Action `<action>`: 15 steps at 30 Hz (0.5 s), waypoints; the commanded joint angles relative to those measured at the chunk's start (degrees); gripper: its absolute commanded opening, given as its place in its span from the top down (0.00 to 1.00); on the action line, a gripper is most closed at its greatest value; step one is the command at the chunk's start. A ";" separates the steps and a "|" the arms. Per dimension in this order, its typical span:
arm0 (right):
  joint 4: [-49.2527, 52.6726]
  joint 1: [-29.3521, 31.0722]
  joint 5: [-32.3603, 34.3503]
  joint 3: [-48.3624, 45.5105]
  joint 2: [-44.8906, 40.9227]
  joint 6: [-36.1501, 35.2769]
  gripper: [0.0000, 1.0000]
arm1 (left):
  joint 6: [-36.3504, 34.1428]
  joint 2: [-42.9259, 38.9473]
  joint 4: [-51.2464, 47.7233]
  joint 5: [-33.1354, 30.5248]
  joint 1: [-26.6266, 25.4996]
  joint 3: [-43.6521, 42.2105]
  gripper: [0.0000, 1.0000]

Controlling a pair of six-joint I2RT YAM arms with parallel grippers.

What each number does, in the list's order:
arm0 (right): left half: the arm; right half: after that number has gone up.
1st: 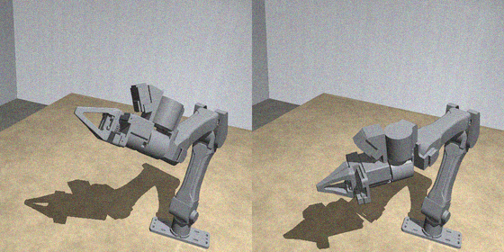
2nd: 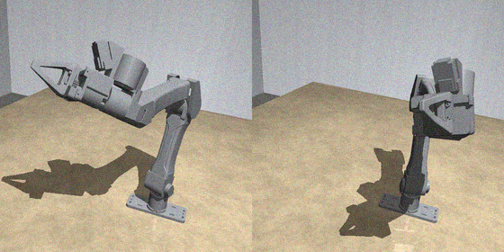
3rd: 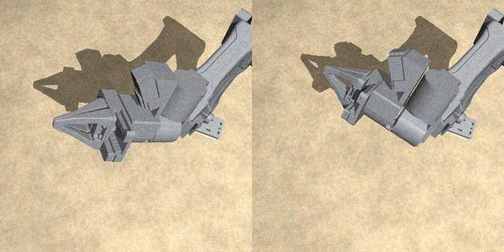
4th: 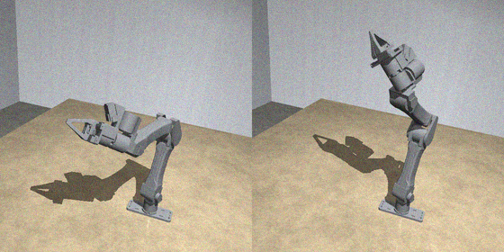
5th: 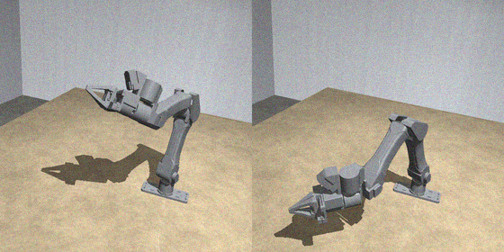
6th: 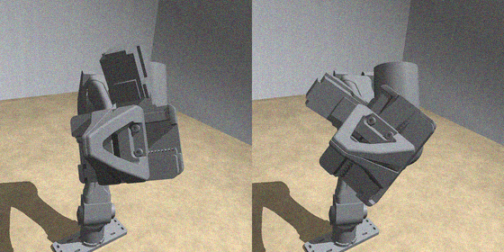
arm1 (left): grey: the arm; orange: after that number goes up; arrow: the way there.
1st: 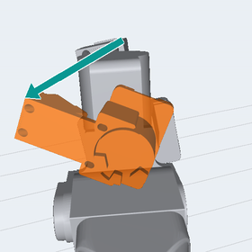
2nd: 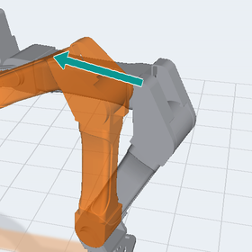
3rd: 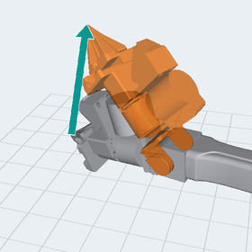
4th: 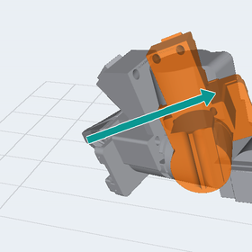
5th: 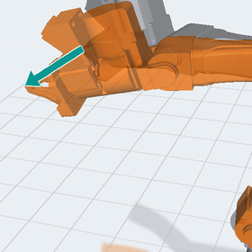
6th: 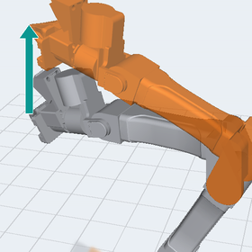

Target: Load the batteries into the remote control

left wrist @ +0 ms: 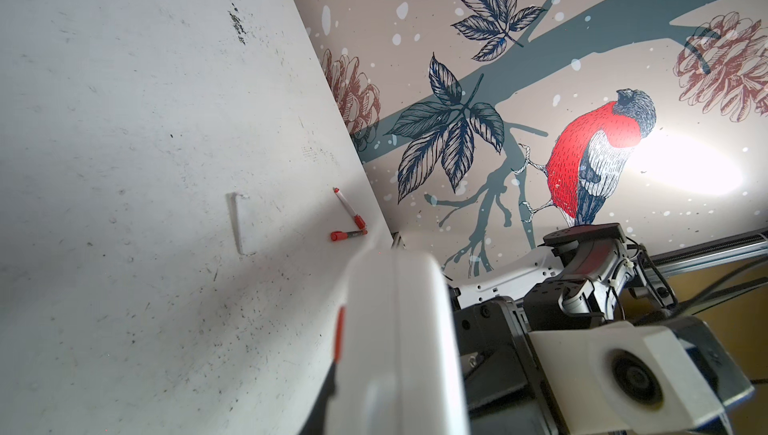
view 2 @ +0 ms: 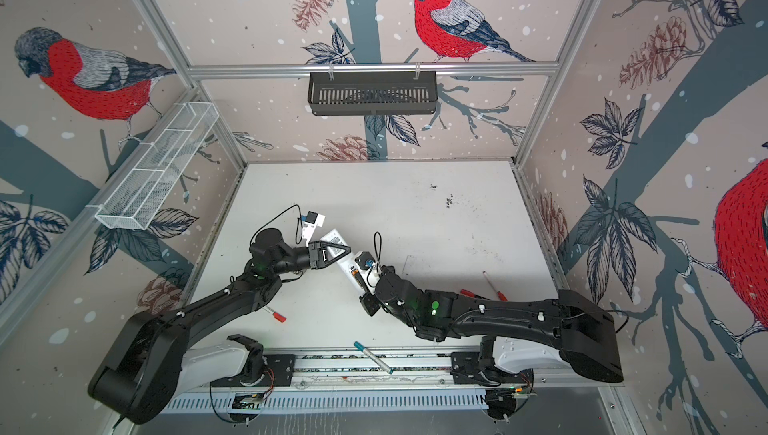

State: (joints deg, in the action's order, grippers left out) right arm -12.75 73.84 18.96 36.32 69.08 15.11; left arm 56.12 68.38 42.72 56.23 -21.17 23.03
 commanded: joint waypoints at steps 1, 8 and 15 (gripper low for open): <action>7.77 0.49 1.42 -0.21 0.44 0.87 0.94 | 3.51 -0.45 8.96 3.47 0.08 0.35 1.00; 9.75 -0.36 2.89 -1.00 -7.29 2.17 0.83 | -1.56 -0.72 2.92 1.83 -0.61 1.29 1.00; 7.79 -7.86 -11.67 -4.82 -19.88 6.74 0.24 | -10.65 -2.77 -5.92 -1.68 -5.09 3.65 1.00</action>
State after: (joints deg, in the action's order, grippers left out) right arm -4.75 68.10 15.25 32.56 51.77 18.65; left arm 50.00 66.37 38.52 55.24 -25.39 26.15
